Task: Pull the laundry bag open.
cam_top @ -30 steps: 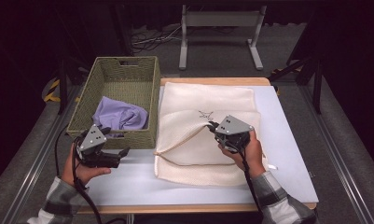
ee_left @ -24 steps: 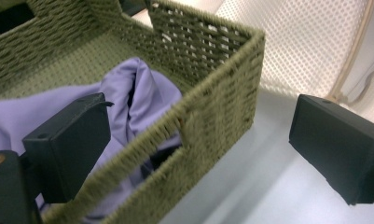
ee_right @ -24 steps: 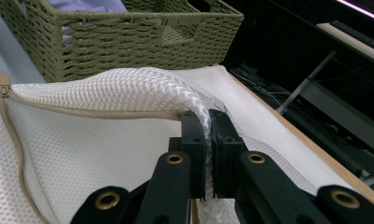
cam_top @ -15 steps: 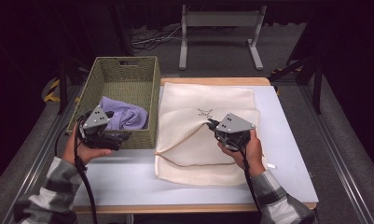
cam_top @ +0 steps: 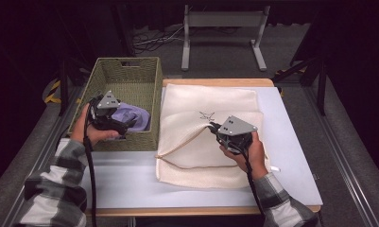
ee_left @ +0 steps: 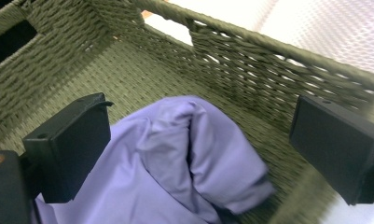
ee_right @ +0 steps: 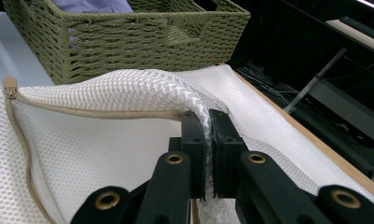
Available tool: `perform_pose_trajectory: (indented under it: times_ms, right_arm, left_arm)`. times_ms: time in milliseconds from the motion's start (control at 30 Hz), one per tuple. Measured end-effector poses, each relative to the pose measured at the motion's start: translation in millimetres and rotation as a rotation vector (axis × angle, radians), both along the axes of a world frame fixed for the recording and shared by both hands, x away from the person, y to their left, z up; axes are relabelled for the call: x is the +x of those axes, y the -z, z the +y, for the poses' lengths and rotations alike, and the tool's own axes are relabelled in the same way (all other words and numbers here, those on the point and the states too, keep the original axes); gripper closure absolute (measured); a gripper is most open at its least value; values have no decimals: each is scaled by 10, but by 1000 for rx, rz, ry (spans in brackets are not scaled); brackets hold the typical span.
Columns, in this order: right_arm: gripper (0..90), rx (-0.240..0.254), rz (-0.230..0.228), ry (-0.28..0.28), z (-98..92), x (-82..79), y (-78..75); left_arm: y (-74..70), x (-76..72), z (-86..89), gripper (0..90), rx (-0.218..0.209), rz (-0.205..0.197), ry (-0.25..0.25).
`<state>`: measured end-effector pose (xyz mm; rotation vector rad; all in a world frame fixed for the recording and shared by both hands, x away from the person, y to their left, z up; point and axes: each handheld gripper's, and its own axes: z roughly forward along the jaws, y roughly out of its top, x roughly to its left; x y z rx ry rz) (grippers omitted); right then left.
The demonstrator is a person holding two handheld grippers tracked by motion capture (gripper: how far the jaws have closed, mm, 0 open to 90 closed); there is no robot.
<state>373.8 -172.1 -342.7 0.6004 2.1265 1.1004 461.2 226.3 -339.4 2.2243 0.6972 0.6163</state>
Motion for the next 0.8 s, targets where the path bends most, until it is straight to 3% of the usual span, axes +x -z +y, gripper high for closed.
perform_pose_trajectory:
  times_ms: [133, 167, 200, 233, 300, 433, 567, 800]
  right_arm:
    - [865, 1, 4, -1, -13, 27, -5]
    - [865, 3, 5, -1, -14, 30, -6]
    - [865, 3, 7, -2, -17, 35, -8]
    - [865, 1, 5, -4, -18, 38, -9]
    - [865, 3, 11, -4, -17, 42, -7]
    - [864, 5, 17, -9, -7, 42, 8]
    - [864, 6, 25, -16, -4, 55, 25]
    - [865, -3, 45, -24, 2, 66, 66]
  left_arm:
    - [36, 139, -8, 64, 30, 31, -10]
    - [32, 181, -6, 62, 40, 65, -9]
    - [25, 192, -6, 58, 50, 71, -12]
    - [14, 201, -4, 64, 68, 52, -14]
    - [-7, 250, 14, 75, 66, 69, -15]
    - [32, 324, 2, 70, 111, 84, -22]
    - [69, 386, -17, 70, 123, 100, -22]
    - [206, 515, -92, 65, 180, 165, -1]
